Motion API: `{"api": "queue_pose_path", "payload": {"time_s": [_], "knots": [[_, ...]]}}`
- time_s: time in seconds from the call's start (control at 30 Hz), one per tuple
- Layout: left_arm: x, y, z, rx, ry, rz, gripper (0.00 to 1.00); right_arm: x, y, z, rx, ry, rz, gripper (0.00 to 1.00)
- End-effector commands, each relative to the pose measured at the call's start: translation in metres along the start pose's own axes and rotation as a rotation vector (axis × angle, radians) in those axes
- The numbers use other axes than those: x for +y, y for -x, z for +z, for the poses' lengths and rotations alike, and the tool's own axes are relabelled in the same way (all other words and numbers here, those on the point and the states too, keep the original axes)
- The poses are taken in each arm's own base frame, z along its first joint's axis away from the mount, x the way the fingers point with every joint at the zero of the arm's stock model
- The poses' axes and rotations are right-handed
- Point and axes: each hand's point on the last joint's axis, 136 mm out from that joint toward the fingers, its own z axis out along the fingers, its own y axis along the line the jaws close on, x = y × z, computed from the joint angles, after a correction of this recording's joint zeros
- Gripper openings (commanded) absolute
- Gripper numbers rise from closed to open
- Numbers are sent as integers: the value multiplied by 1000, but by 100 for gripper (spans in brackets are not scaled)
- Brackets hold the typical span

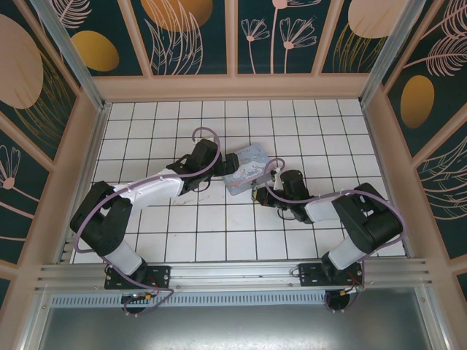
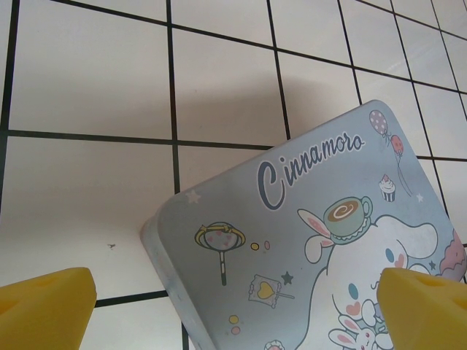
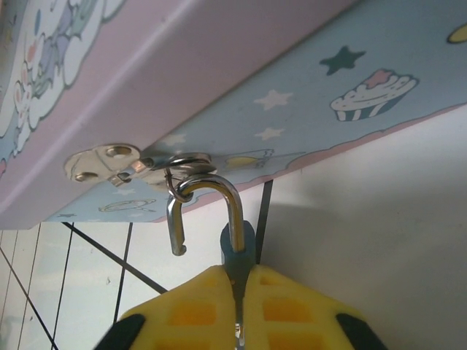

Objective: Unlock a padlock with a key

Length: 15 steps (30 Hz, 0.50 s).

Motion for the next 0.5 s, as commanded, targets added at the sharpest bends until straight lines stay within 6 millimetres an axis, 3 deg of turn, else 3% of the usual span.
{"api": "queue_pose_path", "payload": {"time_s": [0.0,0.47], "knots": [[5,3,0,-12,16,28,99,1,3,-2,-19,-2,-4,2],[21,-19,12,5,207,199,99,-3,-1,-8,-23,-4,46,0]]}}
